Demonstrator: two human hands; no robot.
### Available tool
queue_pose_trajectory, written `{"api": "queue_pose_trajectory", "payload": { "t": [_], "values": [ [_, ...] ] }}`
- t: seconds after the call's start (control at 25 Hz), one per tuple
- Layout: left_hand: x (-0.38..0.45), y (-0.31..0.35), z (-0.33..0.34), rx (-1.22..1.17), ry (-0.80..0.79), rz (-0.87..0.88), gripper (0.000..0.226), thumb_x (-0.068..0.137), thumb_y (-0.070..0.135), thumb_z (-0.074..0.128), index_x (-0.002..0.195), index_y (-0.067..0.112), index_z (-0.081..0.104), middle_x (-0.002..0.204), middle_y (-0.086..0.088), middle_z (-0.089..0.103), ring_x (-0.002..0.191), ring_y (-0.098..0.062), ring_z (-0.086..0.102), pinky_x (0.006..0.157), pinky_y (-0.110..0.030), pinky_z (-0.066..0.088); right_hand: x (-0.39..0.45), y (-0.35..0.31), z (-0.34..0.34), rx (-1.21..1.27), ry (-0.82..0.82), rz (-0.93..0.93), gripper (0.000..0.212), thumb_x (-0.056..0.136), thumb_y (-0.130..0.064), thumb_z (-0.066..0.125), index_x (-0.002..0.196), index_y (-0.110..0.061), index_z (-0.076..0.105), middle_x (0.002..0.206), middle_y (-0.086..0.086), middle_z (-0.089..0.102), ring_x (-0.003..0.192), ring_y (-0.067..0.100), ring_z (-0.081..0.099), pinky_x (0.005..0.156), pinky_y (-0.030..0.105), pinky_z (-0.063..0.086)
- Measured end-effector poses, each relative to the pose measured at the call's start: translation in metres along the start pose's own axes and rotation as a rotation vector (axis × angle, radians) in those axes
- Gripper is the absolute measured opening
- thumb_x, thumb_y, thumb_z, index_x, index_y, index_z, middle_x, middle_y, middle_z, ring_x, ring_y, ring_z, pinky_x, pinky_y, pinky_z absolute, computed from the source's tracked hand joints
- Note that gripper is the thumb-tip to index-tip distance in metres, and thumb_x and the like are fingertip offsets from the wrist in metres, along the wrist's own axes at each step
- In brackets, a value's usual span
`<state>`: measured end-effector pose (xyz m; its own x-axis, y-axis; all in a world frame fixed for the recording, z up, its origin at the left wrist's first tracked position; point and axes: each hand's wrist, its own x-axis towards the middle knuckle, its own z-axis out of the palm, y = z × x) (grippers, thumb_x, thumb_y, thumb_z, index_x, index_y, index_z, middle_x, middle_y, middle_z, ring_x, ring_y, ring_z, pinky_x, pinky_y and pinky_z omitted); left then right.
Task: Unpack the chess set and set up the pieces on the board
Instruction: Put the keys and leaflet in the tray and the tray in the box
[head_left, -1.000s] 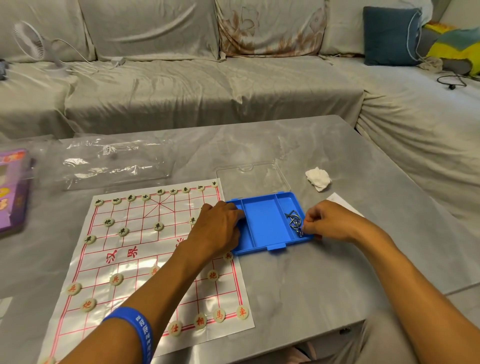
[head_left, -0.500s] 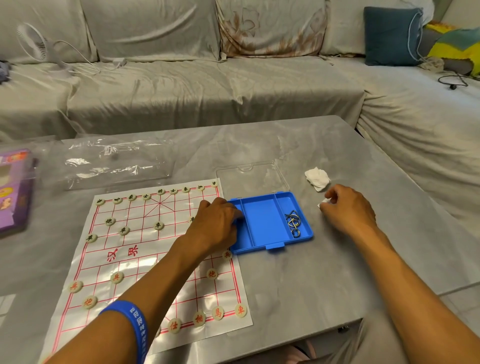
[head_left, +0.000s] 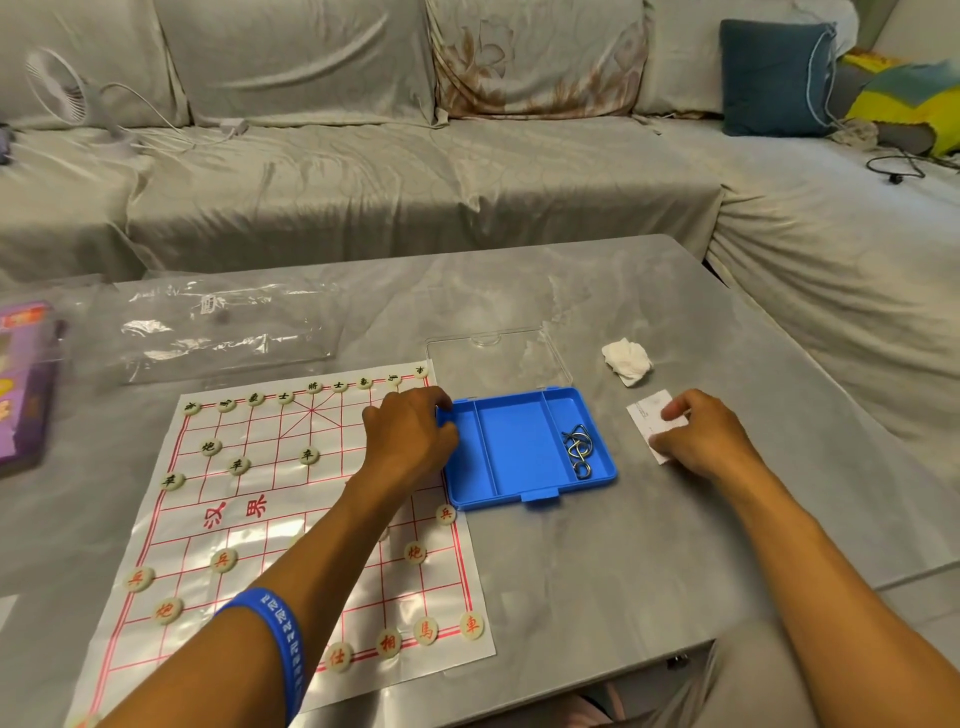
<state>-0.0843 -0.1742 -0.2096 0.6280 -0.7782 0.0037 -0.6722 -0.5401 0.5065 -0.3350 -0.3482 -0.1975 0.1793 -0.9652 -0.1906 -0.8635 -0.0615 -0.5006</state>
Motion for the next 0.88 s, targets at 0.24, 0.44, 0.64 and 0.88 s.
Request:
{"api": "queue_pose_trajectory", "payload": {
  "t": [0.24,0.44,0.64,0.88],
  "values": [
    [0.000,0.000,-0.001,-0.059,0.026,0.001,0.026,0.088,0.019,0.058,0.114,0.020,0.064,0.105,-0.002,0.068,0.100,-0.022,0.060,0.099,-0.042,0.038,-0.044,-0.058,0.007,0.777,-0.234,-0.209,0.014,0.085,0.002,0.062,0.092,-0.010,0.067,0.069,0.000,0.067,0.050,0.003,0.058,0.043,0.019,0.045],
    [0.004,0.000,0.000,-0.111,0.039,-0.044,0.023,0.087,0.016,0.058,0.108,0.019,0.066,0.101,-0.002,0.070,0.096,-0.021,0.061,0.098,-0.046,0.042,-0.055,-0.074,0.050,0.292,-0.258,-0.373,0.012,0.081,-0.016,0.072,0.091,-0.022,0.069,0.074,-0.002,0.064,0.061,0.010,0.059,0.053,0.017,0.042],
    [0.009,0.002,0.000,-0.134,0.014,-0.073,0.023,0.086,0.015,0.060,0.109,0.017,0.066,0.104,-0.004,0.069,0.099,-0.023,0.061,0.097,-0.047,0.045,-0.055,-0.070,0.055,-0.231,-0.097,-0.704,0.030,0.084,-0.050,0.064,0.107,-0.032,0.071,0.102,-0.013,0.066,0.098,0.010,0.058,0.070,0.023,0.038],
    [0.016,0.004,-0.003,-0.206,0.018,-0.163,0.033,0.085,0.014,0.061,0.117,0.016,0.061,0.110,-0.007,0.066,0.101,-0.026,0.061,0.094,-0.046,0.048,-0.053,-0.065,0.058,-0.282,-0.114,-0.726,0.023,0.088,-0.046,0.061,0.102,-0.031,0.072,0.093,-0.010,0.056,0.086,0.009,0.053,0.066,0.026,0.041]
  ]
}}
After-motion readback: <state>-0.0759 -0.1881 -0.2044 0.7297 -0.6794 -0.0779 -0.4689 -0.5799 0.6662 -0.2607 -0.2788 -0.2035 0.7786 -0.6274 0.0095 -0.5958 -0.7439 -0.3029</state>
